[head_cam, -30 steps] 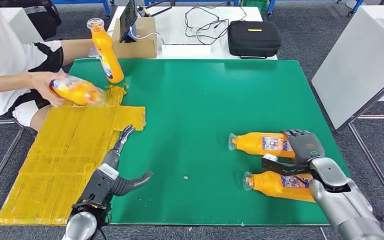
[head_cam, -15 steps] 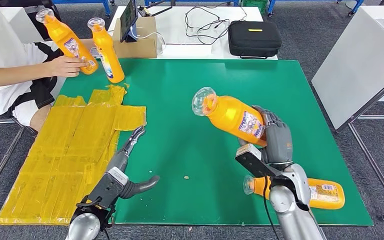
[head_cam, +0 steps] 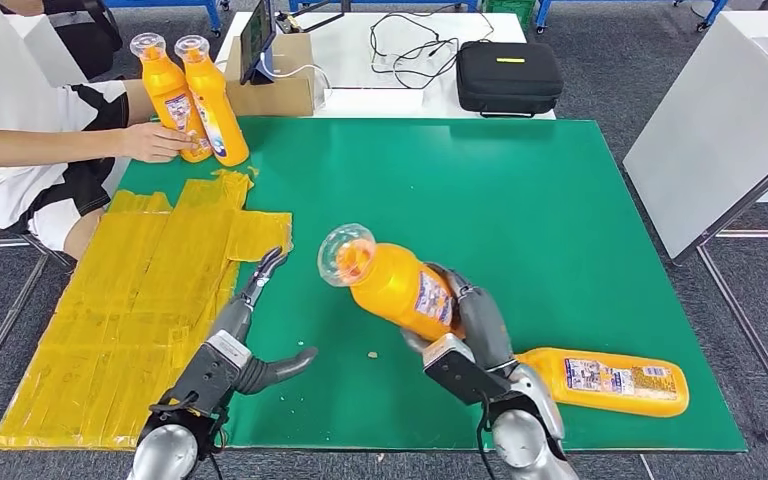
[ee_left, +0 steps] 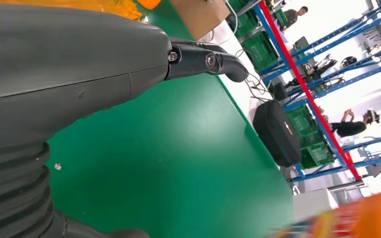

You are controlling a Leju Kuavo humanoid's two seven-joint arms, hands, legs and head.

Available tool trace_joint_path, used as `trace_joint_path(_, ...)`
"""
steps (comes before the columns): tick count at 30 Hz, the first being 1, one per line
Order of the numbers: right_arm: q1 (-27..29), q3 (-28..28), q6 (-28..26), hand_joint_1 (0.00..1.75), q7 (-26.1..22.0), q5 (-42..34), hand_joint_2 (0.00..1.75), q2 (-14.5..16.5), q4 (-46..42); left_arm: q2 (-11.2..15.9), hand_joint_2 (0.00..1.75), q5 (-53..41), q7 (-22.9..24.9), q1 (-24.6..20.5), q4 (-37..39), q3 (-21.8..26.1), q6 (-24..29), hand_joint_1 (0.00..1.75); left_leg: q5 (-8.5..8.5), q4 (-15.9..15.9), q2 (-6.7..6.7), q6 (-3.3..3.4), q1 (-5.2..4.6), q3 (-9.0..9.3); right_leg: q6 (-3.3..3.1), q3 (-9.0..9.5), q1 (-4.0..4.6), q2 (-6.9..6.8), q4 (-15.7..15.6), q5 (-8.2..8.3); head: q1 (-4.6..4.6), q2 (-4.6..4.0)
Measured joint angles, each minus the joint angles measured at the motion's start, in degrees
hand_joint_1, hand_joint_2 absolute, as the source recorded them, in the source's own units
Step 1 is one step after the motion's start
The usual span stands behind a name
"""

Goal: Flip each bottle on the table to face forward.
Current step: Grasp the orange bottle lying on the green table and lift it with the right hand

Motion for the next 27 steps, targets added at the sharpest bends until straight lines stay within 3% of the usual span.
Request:
trace_joint_path(7, 0.7, 4.7, 1.0, 1.75, -0.1, 0.2, 1.75, 1.8, 4.5, 0.0, 1.75, 2.2, 0.1, -0.2, -0.4, 0.3, -1.3, 0.0, 0.0, 0.0, -0.01, 0.0, 0.02, 0.0, -0.01, -0.01, 0.01, 0.0, 0.0, -0.01, 0.01, 0.0)
trace_joint_path(12, 0.3, 6.6, 1.1, 1.75, -0.6, -0.6, 1.75, 3.0, 7.3, 0.1, 1.75, 6.1, -0.4, -0.1, -0.4, -0.2, -5.5, 0.0, 0.0, 0.0, -0.01, 0.0, 0.0, 0.0, -0.01, 0.0, -0.01, 0.0, 0.0, -0.01, 0.02, 0.0)
trace_joint_path(21, -1.1, 8.0, 0.6, 1.75, -1.8, -2.9, 1.75, 4.1, 9.8, 0.9, 1.75, 12.3, -1.0, 0.0, -0.3, -3.8, -12.0, 0.0, 0.0, 0.0, -0.01, 0.0, -0.01, 0.0, -0.01, 0.0, -0.03, 0.0, 0.0, -0.01, 0.02, 0.0)
trace_joint_path(27, -1.5, 8.2, 0.2, 1.75, -2.5, -4.1, 1.75, 4.3, 10.1, 1.6, 1.75, 14.6, -0.5, -0.1, 0.9, -5.5, -13.3, 0.0, 0.0, 0.0, -0.01, 0.0, 0.0, 0.0, -0.01, -0.01, -0.01, 0.0, 0.0, -0.01, 0.01, 0.0)
